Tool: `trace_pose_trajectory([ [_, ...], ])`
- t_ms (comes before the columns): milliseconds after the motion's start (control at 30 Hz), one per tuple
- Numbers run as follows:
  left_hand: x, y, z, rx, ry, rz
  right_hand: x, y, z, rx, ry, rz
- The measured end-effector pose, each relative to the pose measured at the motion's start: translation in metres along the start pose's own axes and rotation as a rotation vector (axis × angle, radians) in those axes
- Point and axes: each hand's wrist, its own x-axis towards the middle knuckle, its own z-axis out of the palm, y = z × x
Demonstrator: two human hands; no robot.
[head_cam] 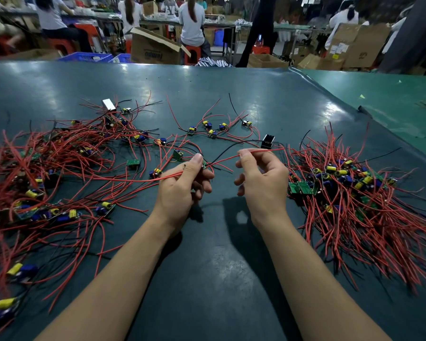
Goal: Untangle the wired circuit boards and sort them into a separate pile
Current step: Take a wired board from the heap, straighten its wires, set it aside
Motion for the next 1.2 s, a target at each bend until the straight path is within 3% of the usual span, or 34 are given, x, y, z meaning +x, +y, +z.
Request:
trace_pose_trajectory([
  [133,0.002,-0.002,-0.001,0.021,0.027,0.026,-0.001,0.001,0.001,0.084,-0.248,0.3],
  [200,0.001,-0.004,0.0,0.053,0.005,0.06,-0.006,0.001,0.004,0.093,-0.35,0.31],
  [633,-0.002,-0.004,-0.001,0.104,-0.081,0.053,0.006,-0.001,0.002,0.434,-0.089,0.39],
  [700,-0.002,-0.004,0.0,0.09,-0.064,0.041,0.007,0.001,0.002,0.414,-0.1,0.43],
  [800,-0.002,-0.005,0.0,0.082,-0.035,0.035,0.007,0.003,0.0,0.021,-0.122,0.297],
  [867,-0.002,-0.005,0.0,0.094,-0.038,0.04,0.009,0.003,-0.005,-0.068,-0.147,0.237],
  [1067,-0.002,-0.004,0.0,0.095,-0.037,0.019,0.012,-0.003,-0.012,0.233,-0.252,0.326],
  [1200,-0.001,-0.003,0.0,0.074,-0.028,0.003,0.012,-0.005,-0.013,0.286,-0.307,0.382],
])
